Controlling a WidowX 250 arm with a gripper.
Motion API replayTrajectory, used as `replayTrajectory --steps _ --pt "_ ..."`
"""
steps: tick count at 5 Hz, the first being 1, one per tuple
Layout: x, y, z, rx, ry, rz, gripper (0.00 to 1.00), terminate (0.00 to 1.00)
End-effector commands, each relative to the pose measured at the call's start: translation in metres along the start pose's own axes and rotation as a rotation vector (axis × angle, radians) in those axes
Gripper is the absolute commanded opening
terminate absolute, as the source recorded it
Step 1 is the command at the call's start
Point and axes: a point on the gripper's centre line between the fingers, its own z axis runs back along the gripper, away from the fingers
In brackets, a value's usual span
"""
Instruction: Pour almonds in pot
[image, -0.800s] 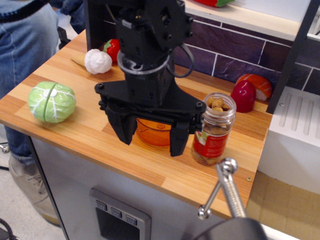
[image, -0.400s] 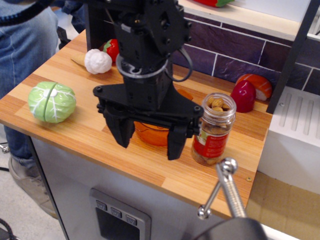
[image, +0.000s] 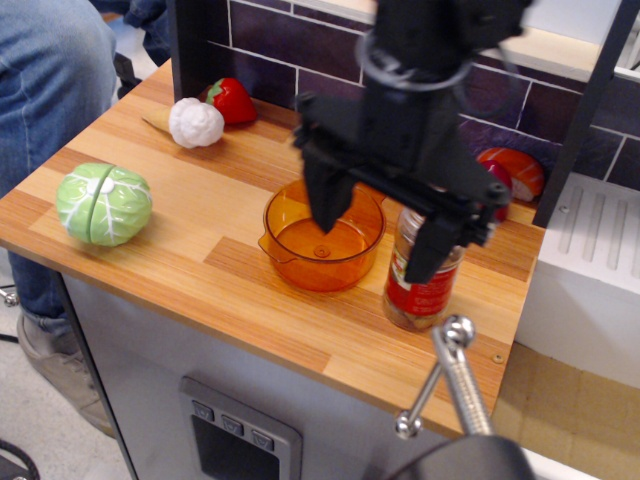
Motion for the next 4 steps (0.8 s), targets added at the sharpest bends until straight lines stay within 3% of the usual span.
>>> replayTrajectory --steps 1,2,3,4 --pt "0.042 -0.031 0.02 0.125 0.102 -0.428 1.0 0.0" --pt "0.058 -0.052 0.008 0.23 0.281 -0.673 1.0 0.0" --pt "0.065 -0.062 -0.005 0.278 0.414 -0.819 1.0 0.0" --pt "0.067 -0.064 -0.022 0.34 0.516 -0.879 1.0 0.0"
